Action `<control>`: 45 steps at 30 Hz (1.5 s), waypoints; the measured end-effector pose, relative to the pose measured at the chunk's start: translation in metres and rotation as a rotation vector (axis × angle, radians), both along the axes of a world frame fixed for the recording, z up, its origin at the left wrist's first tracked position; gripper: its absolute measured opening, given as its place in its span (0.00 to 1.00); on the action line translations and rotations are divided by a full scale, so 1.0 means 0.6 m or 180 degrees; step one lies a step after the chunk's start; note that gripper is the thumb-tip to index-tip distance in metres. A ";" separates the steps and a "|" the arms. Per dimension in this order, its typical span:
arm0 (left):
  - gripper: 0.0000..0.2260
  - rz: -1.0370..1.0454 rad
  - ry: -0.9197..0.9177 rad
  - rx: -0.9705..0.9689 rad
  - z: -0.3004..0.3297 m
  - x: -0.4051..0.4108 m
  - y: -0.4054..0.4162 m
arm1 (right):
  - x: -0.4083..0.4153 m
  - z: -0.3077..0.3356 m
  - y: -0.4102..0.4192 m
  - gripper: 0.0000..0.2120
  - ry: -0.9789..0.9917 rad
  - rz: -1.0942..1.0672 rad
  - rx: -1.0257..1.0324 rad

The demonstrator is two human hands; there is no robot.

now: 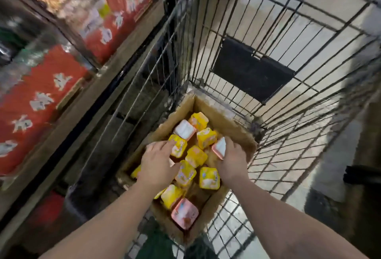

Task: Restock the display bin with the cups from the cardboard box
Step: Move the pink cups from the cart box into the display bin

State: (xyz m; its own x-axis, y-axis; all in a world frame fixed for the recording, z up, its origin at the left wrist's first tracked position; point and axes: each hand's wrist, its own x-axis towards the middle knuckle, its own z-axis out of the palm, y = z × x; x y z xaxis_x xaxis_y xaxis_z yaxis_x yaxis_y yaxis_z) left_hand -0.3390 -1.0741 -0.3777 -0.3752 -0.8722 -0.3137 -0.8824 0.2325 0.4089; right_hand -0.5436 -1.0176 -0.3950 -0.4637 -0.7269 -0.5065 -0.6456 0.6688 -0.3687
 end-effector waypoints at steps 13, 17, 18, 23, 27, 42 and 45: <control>0.27 -0.0105 -0.0050 -0.0049 -0.150 -0.003 -0.040 | -0.032 -0.198 -0.043 0.31 -0.0017 -0.1013 0.0356; 0.29 -0.0072 0.0054 0.0247 -0.118 -0.015 -0.048 | -0.028 -0.154 -0.039 0.34 -0.0028 -0.0926 0.0355; 0.30 -0.0112 0.0090 0.0307 -0.108 -0.018 -0.050 | -0.024 -0.137 -0.038 0.33 -0.0007 -0.0873 0.0343; 0.39 -0.0566 0.0049 0.0740 -0.049 -0.037 -0.062 | 0.015 -0.058 -0.031 0.32 -0.0364 -0.0044 0.0313; 0.48 -0.0847 0.0218 0.1159 -0.038 -0.024 -0.048 | 0.073 -0.027 -0.017 0.29 -0.0860 0.0795 0.0015; 0.27 0.1033 0.1229 0.1447 -0.075 0.129 0.041 | 0.093 -0.086 -0.048 0.38 -0.1103 0.1032 0.0238; 0.29 0.1307 0.1331 0.1373 -0.050 0.141 0.033 | 0.139 -0.095 -0.074 0.39 -0.1124 0.1169 0.0090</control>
